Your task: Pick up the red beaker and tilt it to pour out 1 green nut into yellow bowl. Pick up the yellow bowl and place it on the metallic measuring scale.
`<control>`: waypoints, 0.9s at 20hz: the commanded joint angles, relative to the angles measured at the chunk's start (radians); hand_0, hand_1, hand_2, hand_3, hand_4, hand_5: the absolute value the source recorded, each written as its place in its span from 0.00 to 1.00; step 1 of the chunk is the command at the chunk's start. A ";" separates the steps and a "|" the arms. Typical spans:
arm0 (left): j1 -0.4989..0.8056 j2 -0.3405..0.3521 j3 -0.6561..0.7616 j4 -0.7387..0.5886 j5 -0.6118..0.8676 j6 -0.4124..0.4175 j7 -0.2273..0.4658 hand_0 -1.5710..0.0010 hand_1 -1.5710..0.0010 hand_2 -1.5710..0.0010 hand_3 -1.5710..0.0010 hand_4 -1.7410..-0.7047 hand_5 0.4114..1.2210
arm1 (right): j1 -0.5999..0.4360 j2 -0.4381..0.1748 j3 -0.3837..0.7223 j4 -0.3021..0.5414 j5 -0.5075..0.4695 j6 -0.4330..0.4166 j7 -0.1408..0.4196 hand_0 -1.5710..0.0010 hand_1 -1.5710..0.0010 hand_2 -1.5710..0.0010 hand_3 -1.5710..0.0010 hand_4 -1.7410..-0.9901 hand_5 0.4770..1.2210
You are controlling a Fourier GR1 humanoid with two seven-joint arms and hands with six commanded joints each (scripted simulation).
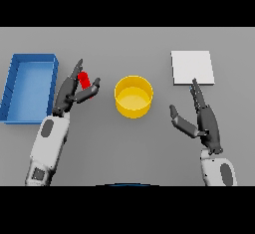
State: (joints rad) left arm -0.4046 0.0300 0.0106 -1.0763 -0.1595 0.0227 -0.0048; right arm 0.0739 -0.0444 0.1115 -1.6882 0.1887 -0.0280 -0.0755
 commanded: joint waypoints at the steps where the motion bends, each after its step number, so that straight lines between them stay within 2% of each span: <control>1: -0.014 0.003 0.004 0.017 -0.001 -0.001 -0.015 1.00 1.00 1.00 1.00 0.41 0.36 | 0.007 -0.001 0.000 0.002 0.000 0.001 -0.009 1.00 1.00 1.00 1.00 0.55 0.28; 3: -0.024 0.000 0.003 0.025 0.003 -0.009 -0.021 1.00 1.00 1.00 1.00 0.40 0.37 | 0.011 -0.006 -0.005 -0.004 0.004 -0.006 -0.006 1.00 1.00 1.00 1.00 0.57 0.28; 5: -0.047 -0.009 0.009 0.064 0.003 -0.004 -0.055 1.00 1.00 1.00 1.00 0.38 0.39 | 0.024 0.003 0.010 -0.012 0.014 -0.005 -0.011 1.00 1.00 1.00 1.00 0.58 0.27; 6: -0.053 -0.012 0.016 0.069 0.011 -0.005 -0.069 1.00 1.00 1.00 1.00 0.36 0.40 | 0.015 -0.008 -0.002 -0.016 0.009 -0.006 0.005 1.00 1.00 1.00 1.00 0.59 0.28; 7: -0.064 -0.021 0.020 0.079 0.012 0.004 -0.080 1.00 1.00 0.98 1.00 0.34 0.42 | 0.018 -0.015 -0.008 -0.016 0.006 -0.005 -0.002 1.00 1.00 1.00 1.00 0.59 0.28; 8: -0.067 -0.024 0.031 0.091 0.018 0.013 -0.085 0.95 0.95 0.92 0.95 0.31 0.44 | 0.009 -0.018 -0.008 -0.010 0.012 -0.007 0.002 1.00 1.00 1.00 1.00 0.60 0.28; 9: -0.083 -0.032 0.042 0.106 0.027 0.021 -0.071 0.84 0.82 0.80 0.86 0.29 0.47 | 0.008 -0.016 -0.006 -0.021 0.007 -0.004 0.000 1.00 1.00 1.00 1.00 0.60 0.28; 11: -0.097 -0.039 0.050 0.128 0.012 0.064 -0.067 0.57 0.55 0.54 0.55 0.29 0.66 | 0.012 -0.013 -0.003 -0.008 0.009 -0.002 0.004 1.00 1.00 1.00 1.00 0.61 0.28; 13: -0.112 -0.045 0.041 0.154 -0.026 0.094 -0.107 0.36 0.35 0.35 0.35 0.29 0.78 | 0.006 -0.009 -0.002 -0.004 0.009 -0.002 0.002 1.00 1.00 1.00 1.00 0.61 0.28; 14: -0.108 -0.050 0.042 0.155 -0.027 0.089 -0.134 0.29 0.28 0.28 0.28 0.29 0.83 | 0.000 -0.010 -0.005 -0.004 0.005 -0.002 0.005 1.00 1.00 1.00 1.00 0.60 0.28; 15: -0.101 -0.054 0.049 0.155 -0.023 0.087 -0.158 0.23 0.23 0.22 0.23 0.29 0.86 | 0.014 -0.014 -0.005 -0.012 0.000 0.005 -0.017 1.00 1.00 1.00 1.00 0.60 0.28; 16: -0.105 -0.057 0.048 0.152 -0.030 0.089 -0.143 0.19 0.18 0.18 0.18 0.28 0.89 | 0.005 -0.008 -0.004 -0.006 0.002 0.000 -0.005 1.00 1.00 1.00 1.00 0.60 0.28; 18: -0.109 -0.062 0.057 0.163 -0.025 0.101 -0.182 0.12 0.12 0.11 0.12 0.18 0.89 | -0.001 -0.002 -0.003 -0.002 -0.007 0.006 -0.010 1.00 1.00 1.00 1.00 0.58 0.28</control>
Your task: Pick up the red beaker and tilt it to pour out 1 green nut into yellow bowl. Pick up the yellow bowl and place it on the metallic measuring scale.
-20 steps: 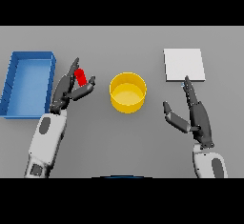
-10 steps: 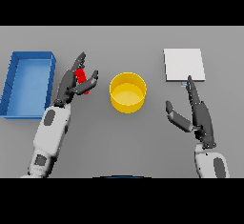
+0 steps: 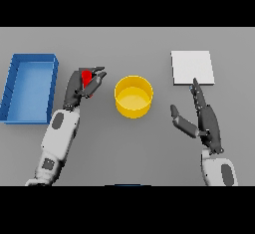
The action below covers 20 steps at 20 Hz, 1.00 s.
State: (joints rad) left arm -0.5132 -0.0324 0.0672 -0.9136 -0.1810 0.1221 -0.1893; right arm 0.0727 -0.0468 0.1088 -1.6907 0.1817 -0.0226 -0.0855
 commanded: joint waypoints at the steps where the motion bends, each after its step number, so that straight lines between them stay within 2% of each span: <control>1: 0.004 0.000 -0.002 -0.014 0.006 0.004 0.003 0.10 0.09 0.09 0.09 0.15 0.88 | -0.003 -0.004 0.003 0.008 0.011 -0.001 -0.004 1.00 1.00 1.00 1.00 0.59 0.28; 3: 0.003 0.003 -0.007 -0.026 0.021 0.008 0.019 0.06 0.06 0.06 0.06 0.09 0.87 | 0.005 -0.004 0.010 0.004 0.020 -0.002 -0.025 1.00 1.00 1.00 1.00 0.61 0.27; 4: 0.004 -0.001 -0.017 -0.044 0.020 0.019 0.017 0.05 0.05 0.05 0.05 0.07 0.86 | -0.002 -0.003 0.011 0.007 0.030 -0.010 -0.009 1.00 1.00 1.00 1.00 0.62 0.26; 7: -0.001 0.019 -0.042 -0.107 0.015 0.036 0.032 0.02 0.02 0.02 0.02 0.04 0.85 | 0.000 0.003 0.024 0.008 0.042 -0.009 -0.007 1.00 1.00 1.00 1.00 0.64 0.26; 10: -0.017 0.053 -0.096 -0.185 -0.023 0.041 0.094 0.01 0.01 0.01 0.01 0.02 0.85 | -0.011 -0.006 0.018 0.009 0.056 -0.022 -0.012 1.00 1.00 1.00 1.00 0.66 0.26; 11: -0.020 0.071 -0.131 -0.209 -0.052 0.034 0.128 0.01 0.01 0.01 0.01 0.02 0.86 | 0.000 -0.006 0.021 0.002 0.058 -0.021 -0.021 1.00 1.00 1.00 1.00 0.66 0.27; 13: -0.050 0.130 -0.214 -0.238 -0.134 -0.005 0.207 0.01 0.01 0.01 0.01 0.01 0.87 | 0.001 -0.002 0.033 -0.014 0.089 -0.038 0.007 1.00 1.00 1.00 1.00 0.66 0.28; 14: -0.059 0.152 -0.243 -0.244 -0.158 -0.027 0.225 0.01 0.01 0.01 0.01 0.01 0.88 | 0.012 0.002 0.044 -0.021 0.102 -0.041 0.003 1.00 1.00 1.00 1.00 0.66 0.29; 17: -0.065 0.197 -0.282 -0.247 -0.178 -0.064 0.234 0.01 0.01 0.01 0.01 0.01 0.87 | 0.034 -0.008 0.037 -0.031 0.083 -0.027 -0.011 1.00 1.00 1.00 1.00 0.66 0.30; 19: -0.066 0.221 -0.291 -0.252 -0.174 -0.079 0.223 0.01 0.01 0.01 0.01 0.01 0.87 | 0.030 -0.008 0.039 -0.042 0.089 -0.029 0.008 1.00 1.00 1.00 1.00 0.66 0.31; 20: -0.087 0.239 -0.319 -0.245 -0.207 -0.086 0.241 0.00 0.00 0.00 0.00 0.01 0.87 | 0.018 -0.006 0.036 -0.029 0.080 -0.023 0.024 1.00 1.00 1.00 1.00 0.66 0.31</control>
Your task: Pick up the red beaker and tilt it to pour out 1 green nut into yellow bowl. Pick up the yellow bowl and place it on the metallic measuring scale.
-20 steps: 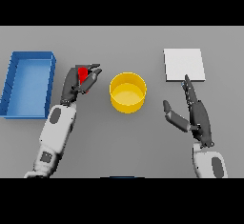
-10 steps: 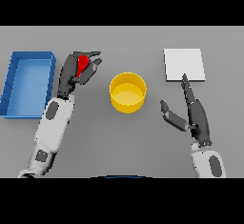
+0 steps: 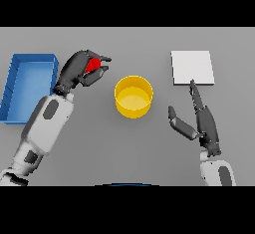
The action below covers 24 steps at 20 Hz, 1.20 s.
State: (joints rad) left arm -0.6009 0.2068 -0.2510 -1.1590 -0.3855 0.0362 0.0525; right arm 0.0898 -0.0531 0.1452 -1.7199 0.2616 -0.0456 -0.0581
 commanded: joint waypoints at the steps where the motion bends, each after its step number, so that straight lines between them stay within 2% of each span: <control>1: -0.021 0.010 -0.030 0.017 -0.036 0.000 0.003 0.00 0.00 0.00 0.00 0.01 0.87 | 0.008 -0.008 -0.003 0.000 0.002 0.001 -0.008 1.00 1.00 1.00 1.00 0.65 0.32; 6: -0.151 0.085 -0.226 0.101 -0.265 -0.036 0.003 0.00 0.00 0.00 0.00 0.00 0.91 | 0.004 0.000 -0.001 -0.003 -0.008 0.004 -0.029 1.00 1.00 1.00 1.00 0.63 0.33; 9: -0.229 0.093 -0.316 0.163 -0.357 -0.066 0.001 0.00 0.00 0.00 0.00 0.00 0.96 | 0.004 0.007 0.004 -0.004 -0.005 0.004 -0.015 1.00 1.00 1.00 1.00 0.63 0.33; 10: -0.261 0.096 -0.347 0.188 -0.385 -0.083 -0.009 0.00 0.00 0.00 0.00 0.00 0.96 | 0.006 0.001 -0.004 -0.003 -0.010 0.004 -0.028 1.00 1.00 1.00 1.00 0.63 0.32; 11: -0.291 0.100 -0.371 0.211 -0.405 -0.098 -0.027 0.00 0.00 0.00 0.00 0.05 0.97 | 0.006 -0.002 -0.005 0.001 -0.012 0.006 -0.046 1.00 1.00 1.00 1.00 0.64 0.32; 13: -0.344 0.116 -0.435 0.234 -0.452 -0.152 -0.050 0.00 0.00 0.00 0.00 0.12 0.98 | 0.000 0.014 0.002 0.001 -0.008 -0.001 -0.033 1.00 1.00 1.00 1.00 0.64 0.30; 16: -0.413 0.104 -0.524 0.262 -0.498 -0.242 -0.050 0.00 0.00 0.00 0.00 0.07 0.99 | 0.009 0.020 -0.002 0.013 -0.002 -0.016 -0.038 1.00 1.00 1.00 1.00 0.67 0.26; 18: -0.454 0.099 -0.570 0.295 -0.517 -0.260 -0.081 0.00 0.00 0.00 0.00 0.05 0.99 | 0.004 0.028 -0.005 0.014 -0.007 -0.019 -0.029 1.00 1.00 1.00 1.00 0.69 0.24; 21: -0.517 0.080 -0.648 0.332 -0.559 -0.306 -0.080 0.00 0.00 0.00 0.00 0.02 1.00 | 0.003 0.027 -0.003 0.022 0.002 -0.025 -0.043 1.00 1.00 1.00 1.00 0.73 0.23; 24: -0.556 0.083 -0.729 0.349 -0.604 -0.339 -0.082 0.00 0.00 0.00 0.00 0.01 1.00 | -0.008 0.024 -0.004 0.012 0.010 -0.030 -0.026 1.00 1.00 1.00 1.00 0.73 0.23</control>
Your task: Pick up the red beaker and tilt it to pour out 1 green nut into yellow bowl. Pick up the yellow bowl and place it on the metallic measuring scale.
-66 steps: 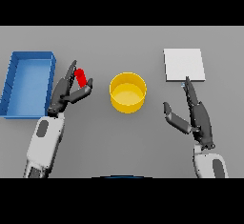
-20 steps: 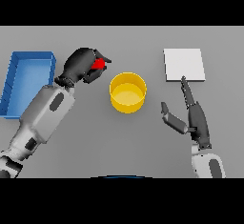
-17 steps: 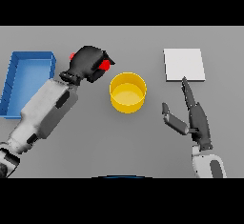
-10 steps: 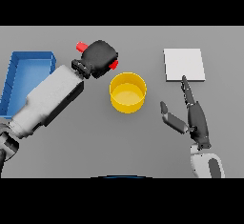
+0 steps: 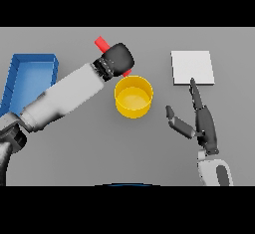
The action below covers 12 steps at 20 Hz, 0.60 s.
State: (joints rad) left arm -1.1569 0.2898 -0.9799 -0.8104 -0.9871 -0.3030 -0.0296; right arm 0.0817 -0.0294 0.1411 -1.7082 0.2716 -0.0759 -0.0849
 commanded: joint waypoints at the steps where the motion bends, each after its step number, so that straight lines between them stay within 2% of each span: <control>1: -0.015 -0.001 -0.026 0.011 -0.019 0.003 -0.007 0.00 0.00 0.00 0.00 0.01 1.00 | -0.004 -0.004 0.001 0.006 0.013 -0.005 0.004 1.00 1.00 1.00 1.00 0.74 0.23; 7: -0.091 -0.012 -0.183 0.051 -0.116 0.057 -0.060 0.00 0.00 0.00 0.00 0.01 1.00 | 0.000 0.003 0.000 0.006 0.006 -0.008 -0.001 1.00 1.00 1.00 1.00 0.76 0.20; 12: -0.153 -0.046 -0.288 0.102 -0.172 0.069 -0.066 0.00 0.00 0.00 0.00 0.01 1.00 | 0.000 -0.005 -0.007 0.023 0.021 -0.019 -0.001 1.00 1.00 1.00 1.00 0.78 0.20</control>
State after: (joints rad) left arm -1.3108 0.2438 -1.2677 -0.7090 -1.1564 -0.2345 -0.0949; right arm 0.0814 -0.0349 0.1343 -1.6855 0.2929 -0.0955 -0.0830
